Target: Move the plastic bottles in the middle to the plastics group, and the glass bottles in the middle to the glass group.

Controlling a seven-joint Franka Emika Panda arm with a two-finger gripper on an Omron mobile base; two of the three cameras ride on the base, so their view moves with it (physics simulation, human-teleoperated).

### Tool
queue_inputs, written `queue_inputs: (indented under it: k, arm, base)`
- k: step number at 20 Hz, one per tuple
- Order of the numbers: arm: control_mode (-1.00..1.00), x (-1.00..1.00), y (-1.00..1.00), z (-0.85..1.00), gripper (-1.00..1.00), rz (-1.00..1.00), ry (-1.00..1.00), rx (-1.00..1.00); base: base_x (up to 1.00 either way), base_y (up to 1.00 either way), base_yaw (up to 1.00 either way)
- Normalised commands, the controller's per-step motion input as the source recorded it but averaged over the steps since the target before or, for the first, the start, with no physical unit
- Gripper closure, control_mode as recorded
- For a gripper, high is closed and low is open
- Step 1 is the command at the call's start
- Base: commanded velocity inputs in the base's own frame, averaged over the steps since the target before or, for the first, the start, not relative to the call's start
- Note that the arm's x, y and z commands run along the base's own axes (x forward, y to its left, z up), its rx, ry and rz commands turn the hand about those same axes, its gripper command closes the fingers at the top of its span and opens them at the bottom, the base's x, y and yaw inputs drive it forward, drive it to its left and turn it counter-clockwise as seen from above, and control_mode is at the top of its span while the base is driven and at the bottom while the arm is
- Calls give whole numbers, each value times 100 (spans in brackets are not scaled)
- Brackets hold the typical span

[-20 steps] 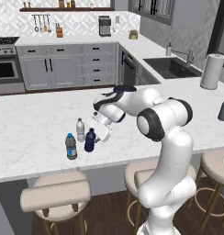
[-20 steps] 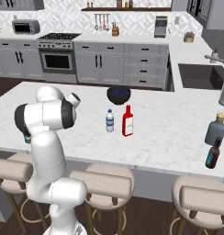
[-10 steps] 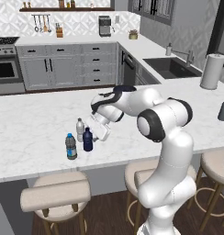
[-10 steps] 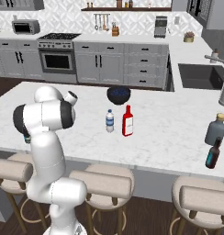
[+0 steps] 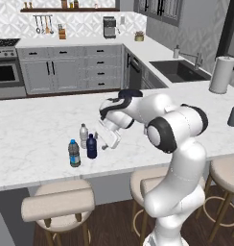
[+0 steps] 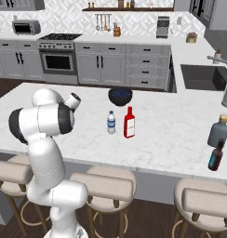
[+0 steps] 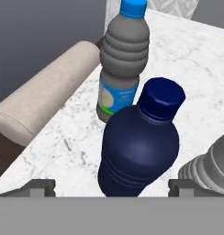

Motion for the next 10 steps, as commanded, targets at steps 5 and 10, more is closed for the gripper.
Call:
queue_inputs:
  k: [5, 10]
  arm:
    - [-100, 0, -52, 18, -100, -24, 33, 0]
    - [-100, -11, -58, 29, -100, -30, 28, 0]
  base:
    - [0, 0, 0]
    - [0, 0, 0]
